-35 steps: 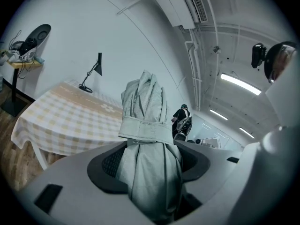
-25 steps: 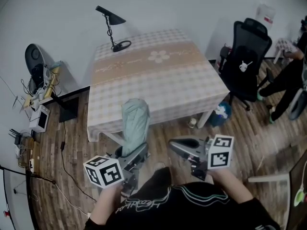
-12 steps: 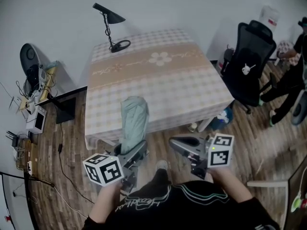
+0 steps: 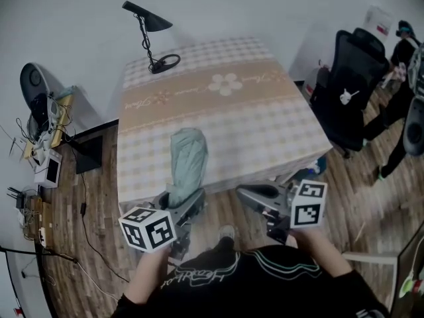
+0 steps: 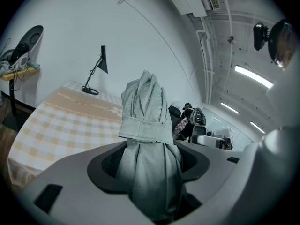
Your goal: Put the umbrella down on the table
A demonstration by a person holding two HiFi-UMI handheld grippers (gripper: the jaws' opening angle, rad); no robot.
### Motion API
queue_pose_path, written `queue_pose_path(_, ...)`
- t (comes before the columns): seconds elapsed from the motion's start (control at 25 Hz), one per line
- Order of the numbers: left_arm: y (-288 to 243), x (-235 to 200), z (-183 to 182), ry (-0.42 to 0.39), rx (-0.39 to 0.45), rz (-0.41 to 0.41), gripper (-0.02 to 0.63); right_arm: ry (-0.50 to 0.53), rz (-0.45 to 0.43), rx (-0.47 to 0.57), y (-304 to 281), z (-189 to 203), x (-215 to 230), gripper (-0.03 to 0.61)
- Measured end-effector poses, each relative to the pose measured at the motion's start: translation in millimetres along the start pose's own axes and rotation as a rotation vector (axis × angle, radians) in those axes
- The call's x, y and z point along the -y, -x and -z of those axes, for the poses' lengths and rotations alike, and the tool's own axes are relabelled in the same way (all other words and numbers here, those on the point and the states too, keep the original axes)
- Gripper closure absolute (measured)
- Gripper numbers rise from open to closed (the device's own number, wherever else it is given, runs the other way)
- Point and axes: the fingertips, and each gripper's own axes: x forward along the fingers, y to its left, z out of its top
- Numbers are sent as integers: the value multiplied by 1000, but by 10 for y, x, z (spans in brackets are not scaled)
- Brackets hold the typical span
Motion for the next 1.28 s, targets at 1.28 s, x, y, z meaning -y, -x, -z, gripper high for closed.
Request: queue_pose_path(1.28,-1510,-1769,-446,-69,-216,-121,350,-126,110,-29,-713,-539,1549,568)
